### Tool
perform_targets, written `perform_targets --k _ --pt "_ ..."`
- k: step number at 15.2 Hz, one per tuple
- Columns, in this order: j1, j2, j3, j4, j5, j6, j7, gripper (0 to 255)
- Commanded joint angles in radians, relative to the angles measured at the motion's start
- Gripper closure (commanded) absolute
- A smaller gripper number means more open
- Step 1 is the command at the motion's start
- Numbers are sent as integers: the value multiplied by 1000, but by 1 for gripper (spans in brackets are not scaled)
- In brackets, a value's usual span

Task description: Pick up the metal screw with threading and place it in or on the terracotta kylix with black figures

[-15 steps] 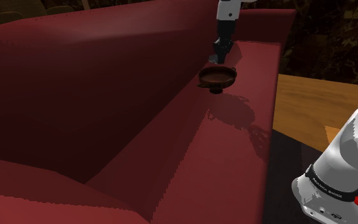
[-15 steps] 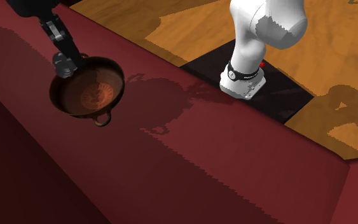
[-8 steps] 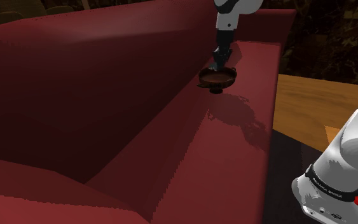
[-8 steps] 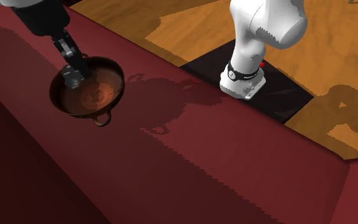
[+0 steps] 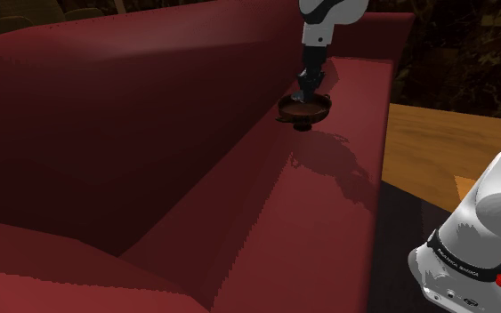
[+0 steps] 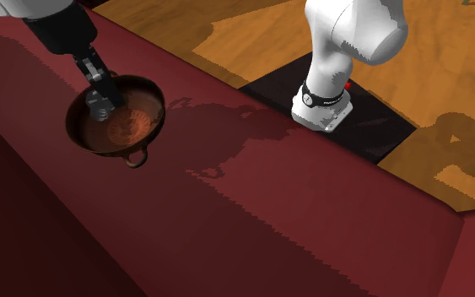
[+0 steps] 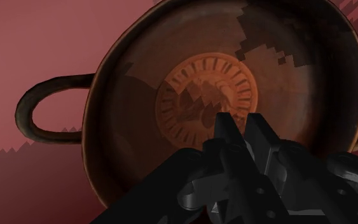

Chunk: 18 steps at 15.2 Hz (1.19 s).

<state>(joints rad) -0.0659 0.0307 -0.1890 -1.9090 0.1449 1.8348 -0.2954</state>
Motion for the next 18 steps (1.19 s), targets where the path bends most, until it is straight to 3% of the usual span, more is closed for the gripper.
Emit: perform_targets --k 1,6,10,18 --pt "0 0 0 0 0 0 0 0" --pt "0 0 0 0 0 0 0 0" --pt "-8 1 -7 128 -5 -127 3 0" --pt "-8 1 -7 128 -5 -127 3 0"
